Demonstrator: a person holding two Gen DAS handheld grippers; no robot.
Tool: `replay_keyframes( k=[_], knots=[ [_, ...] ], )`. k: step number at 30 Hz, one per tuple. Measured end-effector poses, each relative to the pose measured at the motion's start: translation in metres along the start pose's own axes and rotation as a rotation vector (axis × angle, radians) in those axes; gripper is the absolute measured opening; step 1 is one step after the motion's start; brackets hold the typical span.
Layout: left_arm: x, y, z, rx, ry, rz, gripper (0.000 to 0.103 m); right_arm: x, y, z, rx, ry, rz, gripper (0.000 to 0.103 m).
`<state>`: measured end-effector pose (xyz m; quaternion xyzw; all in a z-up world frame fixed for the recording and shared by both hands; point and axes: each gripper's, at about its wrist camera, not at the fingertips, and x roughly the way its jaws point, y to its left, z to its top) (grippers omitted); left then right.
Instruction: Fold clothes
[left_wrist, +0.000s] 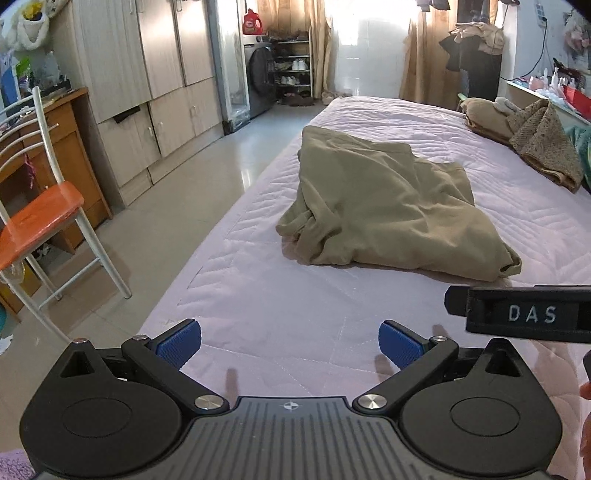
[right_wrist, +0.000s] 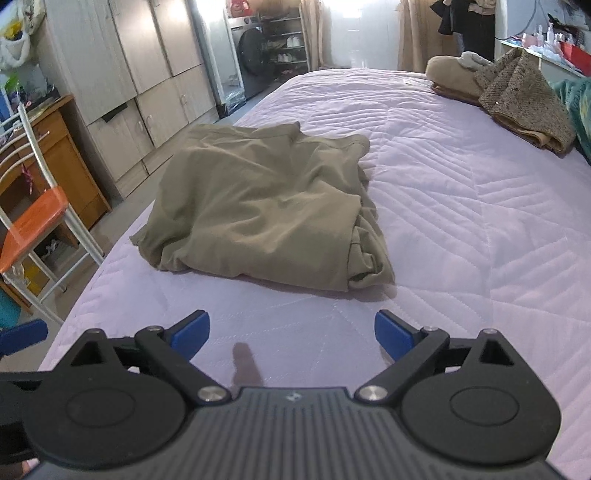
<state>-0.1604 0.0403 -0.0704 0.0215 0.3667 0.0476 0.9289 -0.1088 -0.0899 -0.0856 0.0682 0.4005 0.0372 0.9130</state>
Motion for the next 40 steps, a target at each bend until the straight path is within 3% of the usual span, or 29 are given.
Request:
replay_keyframes(
  k=[15, 27, 30, 40],
  knots=[
    [0.001, -0.007, 0.005, 0.038, 0.019, -0.078, 0.103, 0.000, -0.003, 0.001, 0.011, 0.014, -0.009, 0.097],
    [0.014, -0.008, 0.007, 0.046, 0.065, -0.071, 0.103, 0.002, 0.001, 0.003, -0.028, 0.001, -0.022, 0.097],
    [0.016, -0.004, 0.007, 0.019, 0.062, -0.105, 0.103, 0.004, 0.001, 0.003, -0.027, 0.005, -0.022, 0.097],
    [0.012, -0.010, 0.007, 0.087, -0.022, -0.019, 0.103, 0.007, -0.002, 0.003, -0.019, 0.018, -0.024, 0.098]
  ],
)
